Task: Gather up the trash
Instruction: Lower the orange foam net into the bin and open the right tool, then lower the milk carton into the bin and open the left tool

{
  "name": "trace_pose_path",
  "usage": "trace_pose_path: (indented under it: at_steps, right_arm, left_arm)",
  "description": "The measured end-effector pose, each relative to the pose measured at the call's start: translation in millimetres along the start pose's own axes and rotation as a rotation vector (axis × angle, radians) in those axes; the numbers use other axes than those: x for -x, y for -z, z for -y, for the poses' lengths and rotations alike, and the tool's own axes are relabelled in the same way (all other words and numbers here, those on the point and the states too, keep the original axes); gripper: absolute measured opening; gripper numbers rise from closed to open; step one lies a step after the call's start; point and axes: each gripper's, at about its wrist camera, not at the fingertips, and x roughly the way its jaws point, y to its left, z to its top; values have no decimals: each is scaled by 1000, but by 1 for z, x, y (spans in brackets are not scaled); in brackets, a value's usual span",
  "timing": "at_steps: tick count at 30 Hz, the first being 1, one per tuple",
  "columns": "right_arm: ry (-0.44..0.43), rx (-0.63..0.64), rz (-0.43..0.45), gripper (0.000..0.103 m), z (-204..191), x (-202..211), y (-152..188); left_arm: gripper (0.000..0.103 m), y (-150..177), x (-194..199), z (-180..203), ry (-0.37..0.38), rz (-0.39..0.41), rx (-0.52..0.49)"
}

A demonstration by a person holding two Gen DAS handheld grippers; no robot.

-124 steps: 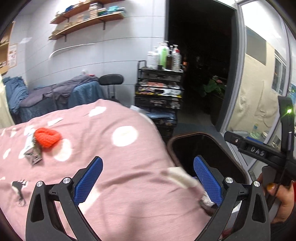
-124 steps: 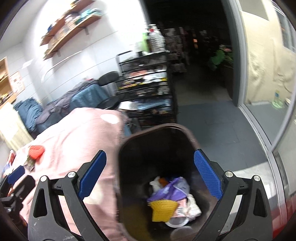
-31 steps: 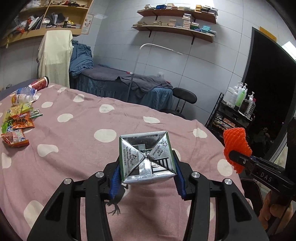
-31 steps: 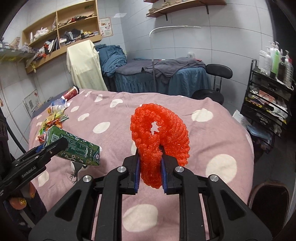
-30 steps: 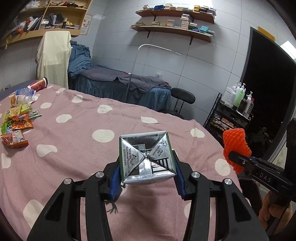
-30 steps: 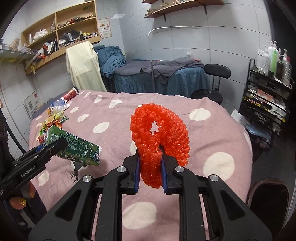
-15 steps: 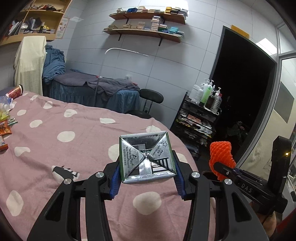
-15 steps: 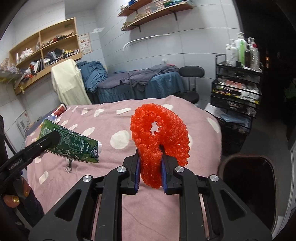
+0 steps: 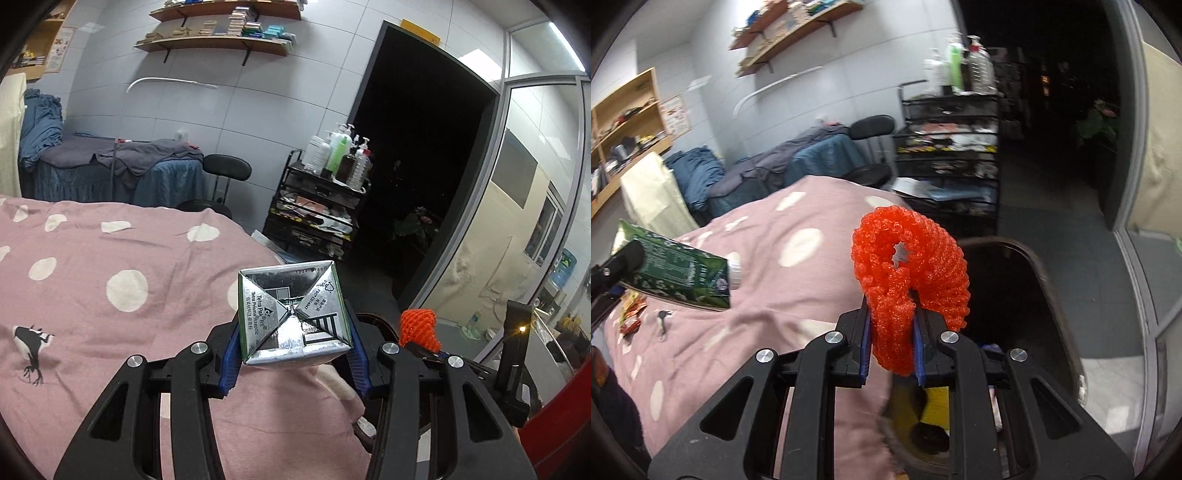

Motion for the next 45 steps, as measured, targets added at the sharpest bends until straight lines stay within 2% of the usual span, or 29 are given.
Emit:
trace_pose_path:
  at_steps: [9,11,13,15,18,27,30,33,40,45]
  right_arm:
    - [80,-96,-94,19,60,-32,19]
    - [88,-112,-121,27,66,-39,24]
    - [100,-133,-125,46,75,-42,30]
    - [112,-144,-123,57,79,-42,34]
    - [120,-161,-115,64,84,-40,40]
    - [195,-178,-37,75,86,-28,35]
    - [243,-169,21,77,84,-16,31]
    - [289,-175,98,84,83,-1,29]
    - [318,-208,164,90,92,20,23]
    - [321,-251,187,90,101,32,19]
  left_arm:
    - [47,14,-34,38,48,-78,-84]
    - [47,18,-39,43,56,-94,-90]
    - [47,21,-44,48,62,-109,-98]
    - [47,24,-49,53,68,-124,-105]
    - [47,26,-57,58,78,-144,-106]
    - [47,34,-86,78,118,-214,-125]
    - [47,38,-96,84,130,-243,-131]
    - [47,41,-107,90,138,-278,-136]
    - [47,53,-140,103,153,-374,-156]
    - [48,60,-159,113,135,-424,-193]
